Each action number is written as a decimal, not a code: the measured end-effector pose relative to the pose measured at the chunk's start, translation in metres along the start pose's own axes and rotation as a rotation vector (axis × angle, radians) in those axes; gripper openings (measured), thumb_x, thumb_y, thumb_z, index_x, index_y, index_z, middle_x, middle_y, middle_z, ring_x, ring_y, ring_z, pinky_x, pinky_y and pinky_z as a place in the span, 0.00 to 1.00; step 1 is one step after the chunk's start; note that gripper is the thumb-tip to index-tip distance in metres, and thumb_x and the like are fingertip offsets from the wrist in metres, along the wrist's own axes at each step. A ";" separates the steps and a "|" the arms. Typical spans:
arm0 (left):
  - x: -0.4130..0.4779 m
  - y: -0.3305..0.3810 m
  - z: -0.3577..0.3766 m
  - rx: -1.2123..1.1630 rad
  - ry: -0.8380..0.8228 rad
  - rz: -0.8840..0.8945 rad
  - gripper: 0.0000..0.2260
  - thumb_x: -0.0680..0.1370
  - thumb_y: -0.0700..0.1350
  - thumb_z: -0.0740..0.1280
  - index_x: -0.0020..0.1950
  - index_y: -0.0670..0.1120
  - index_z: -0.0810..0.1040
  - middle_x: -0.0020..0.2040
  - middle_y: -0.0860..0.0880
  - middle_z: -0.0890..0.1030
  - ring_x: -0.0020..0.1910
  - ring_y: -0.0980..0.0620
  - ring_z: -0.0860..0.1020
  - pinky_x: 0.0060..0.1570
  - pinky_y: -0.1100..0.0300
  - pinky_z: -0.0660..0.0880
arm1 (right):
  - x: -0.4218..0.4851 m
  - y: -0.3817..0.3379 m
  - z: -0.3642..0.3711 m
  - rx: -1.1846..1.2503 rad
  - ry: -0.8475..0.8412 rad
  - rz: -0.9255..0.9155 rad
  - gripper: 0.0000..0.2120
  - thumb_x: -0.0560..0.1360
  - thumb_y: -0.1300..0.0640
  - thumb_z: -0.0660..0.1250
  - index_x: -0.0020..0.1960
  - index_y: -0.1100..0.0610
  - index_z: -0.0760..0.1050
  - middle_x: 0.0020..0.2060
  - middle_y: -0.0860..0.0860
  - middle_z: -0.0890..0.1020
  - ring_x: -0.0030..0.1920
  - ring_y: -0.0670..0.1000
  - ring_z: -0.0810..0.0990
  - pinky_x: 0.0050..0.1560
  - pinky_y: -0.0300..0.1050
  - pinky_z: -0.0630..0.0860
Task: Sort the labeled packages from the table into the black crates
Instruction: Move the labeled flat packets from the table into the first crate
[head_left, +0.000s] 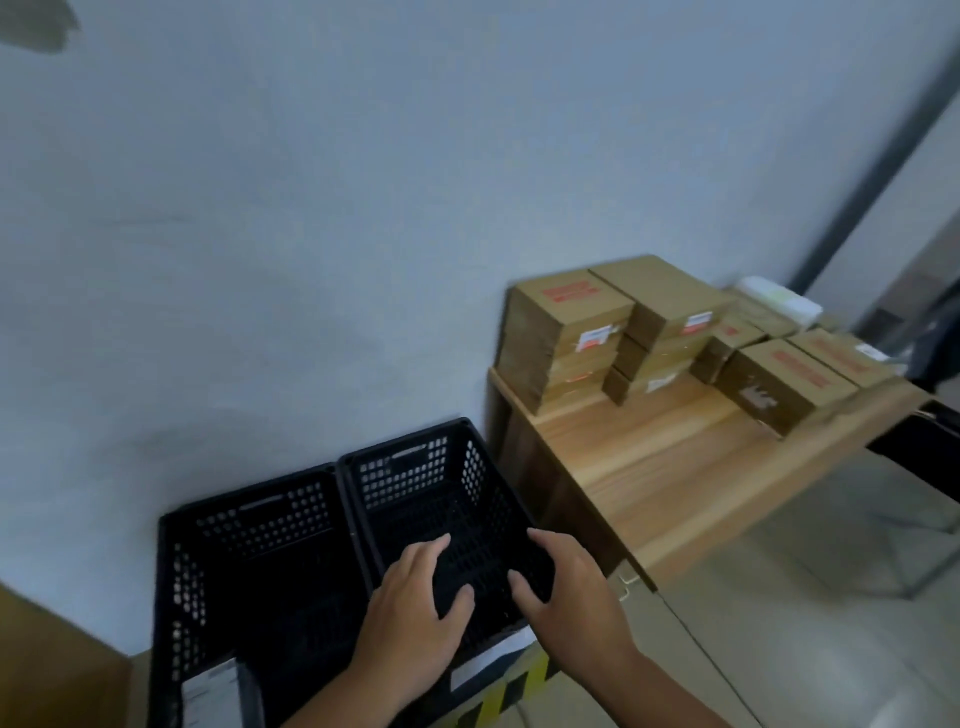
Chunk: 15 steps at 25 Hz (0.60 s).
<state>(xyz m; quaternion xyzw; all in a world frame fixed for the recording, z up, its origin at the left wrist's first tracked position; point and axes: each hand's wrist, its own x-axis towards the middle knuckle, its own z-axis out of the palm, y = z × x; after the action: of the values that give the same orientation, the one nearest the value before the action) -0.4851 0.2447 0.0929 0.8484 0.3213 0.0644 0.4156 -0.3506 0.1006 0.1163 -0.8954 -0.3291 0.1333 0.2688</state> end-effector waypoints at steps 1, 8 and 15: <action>0.005 0.014 0.012 0.004 -0.006 0.012 0.27 0.81 0.63 0.61 0.79 0.63 0.58 0.73 0.67 0.62 0.74 0.62 0.63 0.74 0.53 0.66 | 0.000 0.013 -0.012 0.014 0.023 0.009 0.29 0.79 0.41 0.66 0.77 0.47 0.66 0.70 0.40 0.73 0.70 0.42 0.71 0.68 0.38 0.71; 0.065 0.133 0.129 0.056 -0.030 0.066 0.27 0.80 0.61 0.63 0.78 0.61 0.61 0.73 0.65 0.65 0.72 0.62 0.65 0.74 0.54 0.66 | 0.033 0.149 -0.109 0.088 0.139 0.094 0.26 0.78 0.41 0.67 0.73 0.45 0.69 0.66 0.40 0.76 0.66 0.42 0.73 0.64 0.37 0.73; 0.140 0.245 0.233 0.016 0.011 0.028 0.27 0.80 0.60 0.65 0.77 0.61 0.63 0.70 0.66 0.65 0.71 0.63 0.65 0.71 0.59 0.65 | 0.095 0.271 -0.209 0.101 0.171 0.120 0.26 0.77 0.41 0.68 0.73 0.46 0.70 0.65 0.40 0.76 0.66 0.42 0.74 0.64 0.40 0.74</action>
<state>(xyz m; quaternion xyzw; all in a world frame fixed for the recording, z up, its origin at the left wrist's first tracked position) -0.1672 0.0641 0.1036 0.8558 0.3120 0.0724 0.4061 -0.0517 -0.0920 0.1277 -0.9068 -0.2435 0.0886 0.3324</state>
